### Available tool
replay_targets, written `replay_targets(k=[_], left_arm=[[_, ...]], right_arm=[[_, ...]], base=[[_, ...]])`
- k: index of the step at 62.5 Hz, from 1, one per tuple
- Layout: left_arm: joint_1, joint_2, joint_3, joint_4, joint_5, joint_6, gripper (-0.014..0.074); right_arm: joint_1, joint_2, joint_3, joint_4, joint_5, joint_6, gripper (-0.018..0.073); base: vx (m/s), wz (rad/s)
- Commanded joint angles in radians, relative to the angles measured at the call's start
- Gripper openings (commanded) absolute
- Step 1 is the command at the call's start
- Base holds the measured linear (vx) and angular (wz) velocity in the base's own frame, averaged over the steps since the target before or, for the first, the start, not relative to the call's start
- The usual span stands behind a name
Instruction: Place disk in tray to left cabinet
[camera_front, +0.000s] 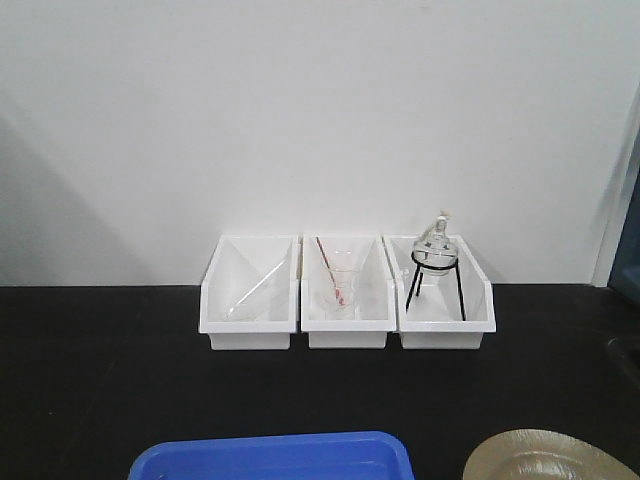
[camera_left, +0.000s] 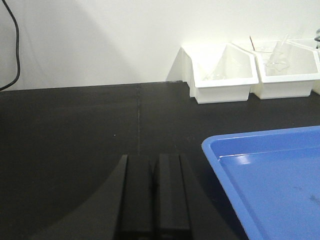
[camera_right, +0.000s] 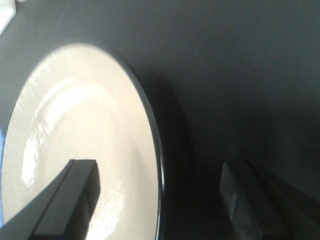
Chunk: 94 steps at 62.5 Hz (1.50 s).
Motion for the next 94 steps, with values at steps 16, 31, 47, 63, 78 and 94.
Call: replay_targets(k=[16,31,47,63,78,94], left_arm=[[0.000,-0.015,0.013,-0.011,-0.082,-0.003,0.0000],[0.000,-0.015,0.013,-0.011,-0.082,-0.003,0.0000],[0.000,-0.015,0.013,-0.011,-0.082,-0.003,0.0000],[0.000,-0.015,0.013,-0.011,-0.082,-0.003,0.0000],[0.000,-0.015,0.013,-0.011,-0.082,-0.003,0.0000],[0.000,-0.015,0.013,-0.011,-0.082,-0.003,0.0000]], right_arm=[[0.134,0.079,-0.022,0.120,0.086,-0.047,0.0489],[0.170,0.081,-0.022,0.250,0.119,-0.060,-0.0015],[0.199,0.023,-0.023,0.472,0.273,-0.091,-0.0003],[0.433,-0.132,-0.025,0.603,0.213,-0.054,-0.0003],[0.812,-0.156,-0.083,0.602,-0.026,0.062,-0.0003],[1.049,-0.017,-0.177,0.602,-0.101,0.167,-0.0003]], base=[[0.00,0.00],[0.00,0.00],[0.00,0.00],[0.00,0.00],[0.00,0.00],[0.00,0.00]])
